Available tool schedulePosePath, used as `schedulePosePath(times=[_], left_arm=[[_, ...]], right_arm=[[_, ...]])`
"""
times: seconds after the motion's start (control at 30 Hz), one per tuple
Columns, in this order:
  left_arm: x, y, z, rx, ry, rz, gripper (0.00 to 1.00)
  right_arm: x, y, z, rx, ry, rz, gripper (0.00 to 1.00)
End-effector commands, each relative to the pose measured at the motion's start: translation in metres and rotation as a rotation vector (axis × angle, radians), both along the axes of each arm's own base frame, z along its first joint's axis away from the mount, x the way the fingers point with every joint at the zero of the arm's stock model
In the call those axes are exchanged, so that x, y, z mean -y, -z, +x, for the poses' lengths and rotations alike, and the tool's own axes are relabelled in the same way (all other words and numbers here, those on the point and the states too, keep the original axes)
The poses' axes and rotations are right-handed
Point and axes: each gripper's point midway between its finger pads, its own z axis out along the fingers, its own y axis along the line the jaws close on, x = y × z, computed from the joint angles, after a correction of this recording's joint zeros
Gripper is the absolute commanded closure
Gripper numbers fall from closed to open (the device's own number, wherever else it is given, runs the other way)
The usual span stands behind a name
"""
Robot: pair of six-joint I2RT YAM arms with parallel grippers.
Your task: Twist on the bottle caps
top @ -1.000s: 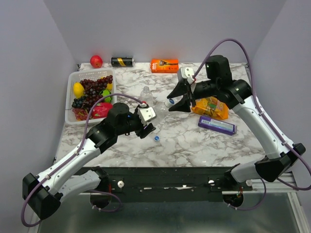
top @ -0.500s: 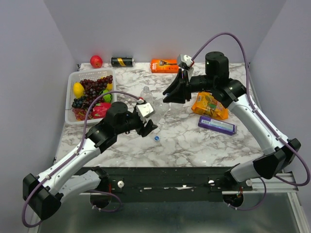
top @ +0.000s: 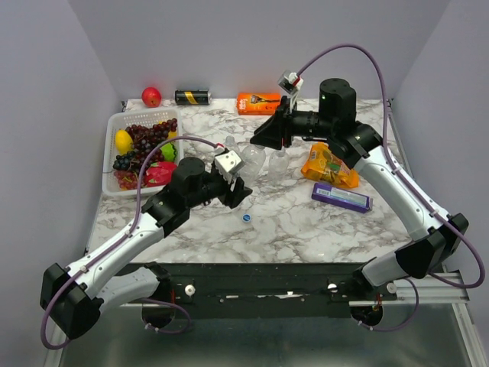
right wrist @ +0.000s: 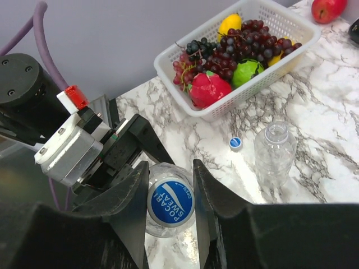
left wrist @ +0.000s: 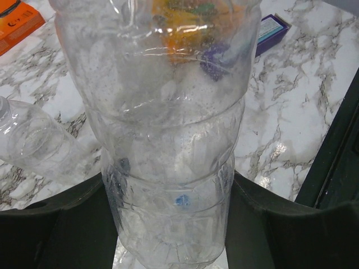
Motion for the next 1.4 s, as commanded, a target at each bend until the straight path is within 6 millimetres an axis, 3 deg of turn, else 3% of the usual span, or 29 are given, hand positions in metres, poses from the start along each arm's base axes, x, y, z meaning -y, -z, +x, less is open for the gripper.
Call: schedulePosePath(times=[0.0, 0.2, 0.27, 0.3, 0.47, 0.5, 0.53, 0.6, 0.63, 0.73, 0.87, 0.97, 1.07, 1.13, 1.27, 1.37], left_arm=[[-0.005, -0.058, 0.013, 0.127, -0.072, -0.152, 1.0], [-0.001, -0.056, 0.007, 0.126, -0.03, -0.154, 1.0], [0.001, -0.055, 0.007, 0.123, -0.024, -0.151, 1.0], [0.001, -0.056, 0.006, 0.124, -0.016, -0.151, 1.0], [0.005, -0.043, 0.006, 0.096, 0.005, -0.127, 1.0], [0.005, -0.037, 0.006, 0.082, 0.002, -0.112, 0.68], [0.002, -0.034, 0.009, 0.081, -0.017, -0.102, 0.48], [-0.003, -0.023, 0.01, 0.084, -0.032, -0.068, 0.09], [-0.008, -0.021, 0.013, 0.094, -0.063, -0.056, 0.02], [-0.019, -0.009, 0.014, 0.109, -0.088, 0.012, 0.01], [-0.03, -0.004, 0.014, 0.124, -0.113, 0.044, 0.01], [-0.03, -0.001, 0.012, 0.121, -0.096, 0.061, 0.01], [-0.028, -0.002, 0.011, 0.121, -0.081, 0.06, 0.01], [-0.026, -0.006, 0.012, 0.127, -0.073, 0.056, 0.01], [-0.024, -0.009, 0.013, 0.128, -0.067, 0.054, 0.01], [-0.023, -0.011, 0.013, 0.127, -0.062, 0.055, 0.01]], right_arm=[[-0.002, 0.009, 0.001, -0.049, 0.026, 0.006, 0.54], [-0.003, 0.014, 0.014, -0.087, 0.087, 0.008, 0.45], [-0.006, 0.01, 0.017, -0.08, 0.078, 0.016, 0.53], [-0.007, 0.008, 0.016, -0.086, 0.066, 0.024, 0.63], [-0.012, -0.015, 0.011, -0.025, 0.001, 0.078, 0.88], [-0.01, -0.018, 0.01, 0.024, -0.015, 0.067, 0.93], [-0.004, -0.032, 0.012, 0.074, -0.002, 0.068, 0.94], [0.012, -0.037, 0.017, 0.142, 0.031, 0.035, 0.98], [0.03, -0.049, 0.024, 0.175, 0.084, 0.034, 0.99], [0.075, -0.053, 0.042, 0.189, 0.214, -0.013, 1.0], [0.138, -0.079, 0.042, 0.271, 0.361, -0.036, 1.0], [0.182, -0.076, 0.052, 0.296, 0.489, -0.1, 1.0], [0.235, -0.057, 0.07, 0.281, 0.673, -0.183, 0.99], [0.287, -0.033, 0.086, 0.245, 0.829, -0.247, 1.0], [0.345, 0.008, 0.103, 0.239, 0.991, -0.345, 1.0], [0.367, 0.033, 0.113, 0.25, 1.035, -0.388, 1.0]])
